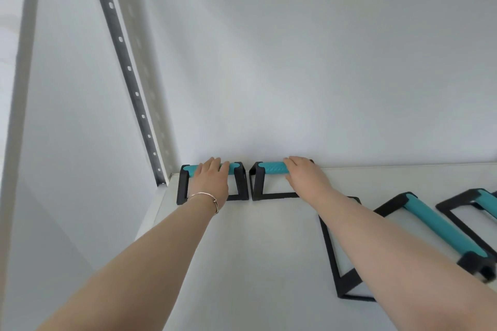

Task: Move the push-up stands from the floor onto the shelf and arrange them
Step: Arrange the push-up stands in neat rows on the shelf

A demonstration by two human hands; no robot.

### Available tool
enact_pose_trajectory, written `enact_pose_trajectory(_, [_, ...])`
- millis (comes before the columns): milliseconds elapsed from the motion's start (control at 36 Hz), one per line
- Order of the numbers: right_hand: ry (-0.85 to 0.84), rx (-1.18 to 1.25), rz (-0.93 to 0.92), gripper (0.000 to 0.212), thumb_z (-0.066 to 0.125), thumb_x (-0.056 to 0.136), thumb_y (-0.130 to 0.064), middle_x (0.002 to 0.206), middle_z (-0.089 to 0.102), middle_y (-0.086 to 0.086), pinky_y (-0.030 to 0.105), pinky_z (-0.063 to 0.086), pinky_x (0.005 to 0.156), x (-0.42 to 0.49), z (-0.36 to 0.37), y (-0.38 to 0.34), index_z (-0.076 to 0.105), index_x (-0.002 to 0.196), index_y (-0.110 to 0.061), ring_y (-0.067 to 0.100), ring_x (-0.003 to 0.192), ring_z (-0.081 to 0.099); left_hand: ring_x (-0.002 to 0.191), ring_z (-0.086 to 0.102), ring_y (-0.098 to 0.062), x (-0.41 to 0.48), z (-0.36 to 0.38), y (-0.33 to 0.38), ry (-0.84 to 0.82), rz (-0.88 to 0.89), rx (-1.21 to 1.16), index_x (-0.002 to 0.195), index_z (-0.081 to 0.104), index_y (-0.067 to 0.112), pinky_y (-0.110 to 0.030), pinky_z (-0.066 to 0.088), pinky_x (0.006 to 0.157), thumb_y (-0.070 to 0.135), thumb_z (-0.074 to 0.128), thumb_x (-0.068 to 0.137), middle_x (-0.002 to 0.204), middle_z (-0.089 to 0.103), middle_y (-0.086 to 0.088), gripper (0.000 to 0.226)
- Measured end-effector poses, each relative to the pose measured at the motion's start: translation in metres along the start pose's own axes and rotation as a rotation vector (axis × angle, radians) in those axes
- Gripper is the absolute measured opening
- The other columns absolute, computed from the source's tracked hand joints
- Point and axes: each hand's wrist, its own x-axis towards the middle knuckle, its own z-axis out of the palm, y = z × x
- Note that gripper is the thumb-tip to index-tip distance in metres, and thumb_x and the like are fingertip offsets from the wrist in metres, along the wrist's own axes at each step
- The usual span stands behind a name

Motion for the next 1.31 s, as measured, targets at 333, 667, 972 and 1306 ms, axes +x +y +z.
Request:
enact_pose_trajectory(333, [0.096,0.002,0.214,0.038,0.052,0.094,-0.021,0.125,0.056,0.009,0.037,0.044,0.087,-0.049,-0.047,0.032,0.046,0.129,-0.008,0.029,0.113,0.051,0.143,0.019,-0.026,-0.026,-0.032,0.084,0.069,0.067,-0.182,0.144,0.031,0.013,-0.036,0.019,0.116,0.02,0.041,0.095,0.153,0.026,-0.007,0.05])
enact_pose_trajectory(667, [0.085,0.031,0.312,0.04,0.048,0.097,-0.024,0.132,0.052,0.012,0.038,0.045,0.089,-0.143,-0.075,0.134,0.044,0.132,-0.005,0.03,0.117,0.048,0.135,0.032,-0.026,-0.066,-0.05,0.232,-0.013,0.117,-0.238,0.143,0.033,0.015,-0.037,0.031,0.109,0.04,0.039,0.098,0.149,0.034,-0.005,0.052])
enact_pose_trajectory(972, [-0.072,0.111,0.336,0.036,0.053,0.092,-0.04,0.107,0.058,0.011,0.033,0.038,0.067,-0.194,-0.07,0.197,0.05,0.108,-0.007,0.03,0.097,0.055,0.118,0.045,-0.029,-0.089,-0.054,0.31,-0.15,-0.137,-0.215,0.131,0.042,0.01,-0.038,0.044,0.097,0.05,0.049,0.091,0.13,0.045,-0.008,0.057])
enact_pose_trajectory(1306, [-0.214,0.231,0.387,0.035,0.061,0.085,-0.044,0.066,0.043,-0.001,0.03,0.038,0.061,-0.191,-0.074,0.205,0.047,0.087,-0.011,0.027,0.072,0.054,0.084,0.056,-0.022,-0.088,-0.058,0.322,-0.28,-0.379,-0.233,0.111,0.058,0.007,-0.027,0.043,0.068,0.039,0.062,0.087,0.105,0.063,-0.009,0.04])
